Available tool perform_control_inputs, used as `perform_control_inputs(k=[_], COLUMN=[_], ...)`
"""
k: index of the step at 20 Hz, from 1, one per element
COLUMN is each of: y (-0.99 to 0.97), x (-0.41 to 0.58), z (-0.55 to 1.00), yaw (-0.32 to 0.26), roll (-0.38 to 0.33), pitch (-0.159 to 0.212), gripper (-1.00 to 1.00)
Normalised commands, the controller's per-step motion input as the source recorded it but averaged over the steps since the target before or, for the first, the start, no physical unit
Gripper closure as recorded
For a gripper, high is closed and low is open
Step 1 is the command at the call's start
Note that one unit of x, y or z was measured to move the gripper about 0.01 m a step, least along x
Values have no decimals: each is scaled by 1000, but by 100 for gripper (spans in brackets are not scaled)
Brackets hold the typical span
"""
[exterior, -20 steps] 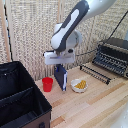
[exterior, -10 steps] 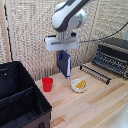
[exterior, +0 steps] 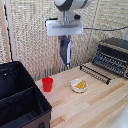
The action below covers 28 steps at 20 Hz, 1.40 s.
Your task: Gently maneuver your gripper in the book's direction. Confidently hold the book by angling your gripper properly. Relocate the book to the caddy. Pinpoint the back pocket of the caddy and set the book down inside it.
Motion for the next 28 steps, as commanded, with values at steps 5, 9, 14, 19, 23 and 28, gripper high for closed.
perform_control_inputs(k=[5, 9, 14, 19, 23, 28], y=[109, 338, 614, 880, 894, 874], x=[-8, 0, 108, 307, 324, 297], z=[602, 319, 291, 215, 226, 267], yaw=[-313, -264, -169, -65, -61, -75], roll=[24, 28, 7, 0, 0, -3], pitch=[-28, 0, 0, 0, 0, -2], gripper=[100, 100, 100, 100, 100, 100])
